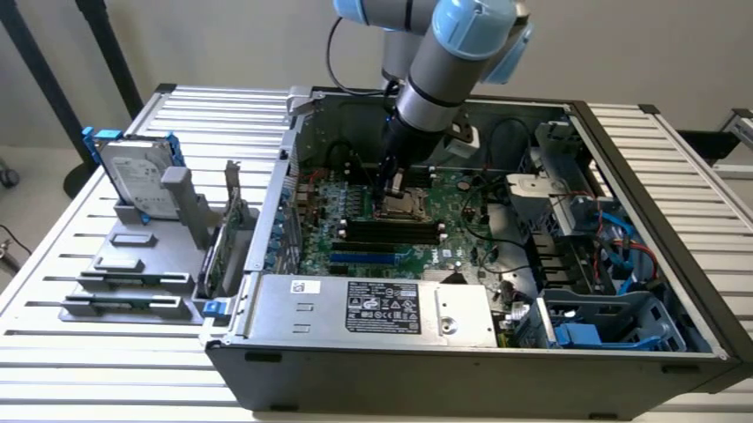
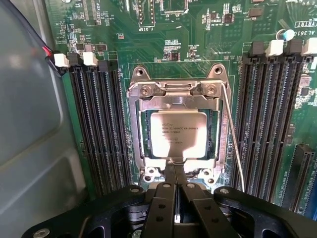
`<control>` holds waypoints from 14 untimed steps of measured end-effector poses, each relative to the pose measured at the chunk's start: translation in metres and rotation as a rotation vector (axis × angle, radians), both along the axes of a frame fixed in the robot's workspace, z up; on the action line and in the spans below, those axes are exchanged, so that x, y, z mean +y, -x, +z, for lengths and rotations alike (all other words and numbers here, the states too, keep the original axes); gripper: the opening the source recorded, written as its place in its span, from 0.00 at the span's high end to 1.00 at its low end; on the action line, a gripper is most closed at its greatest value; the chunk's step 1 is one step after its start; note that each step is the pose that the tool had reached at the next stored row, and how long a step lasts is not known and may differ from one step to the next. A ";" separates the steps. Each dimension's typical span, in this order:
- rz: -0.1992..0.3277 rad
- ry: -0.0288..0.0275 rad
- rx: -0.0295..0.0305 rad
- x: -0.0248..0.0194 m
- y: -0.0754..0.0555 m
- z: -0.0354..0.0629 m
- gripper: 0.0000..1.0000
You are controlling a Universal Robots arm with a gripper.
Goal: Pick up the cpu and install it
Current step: 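Close the cpu cover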
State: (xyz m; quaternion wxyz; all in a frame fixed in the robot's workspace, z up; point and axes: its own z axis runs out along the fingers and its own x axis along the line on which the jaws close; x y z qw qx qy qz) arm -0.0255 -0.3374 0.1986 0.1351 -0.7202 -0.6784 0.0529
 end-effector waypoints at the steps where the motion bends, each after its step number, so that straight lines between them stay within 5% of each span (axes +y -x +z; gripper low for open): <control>1: 0.000 -0.0019 0.0023 0.0001 0.000 -0.0001 0.89; 10: -0.002 -0.0204 0.0266 -0.0058 0.005 0.0063 0.89; 14: -0.004 -0.0296 0.0315 -0.0095 0.011 0.0093 0.89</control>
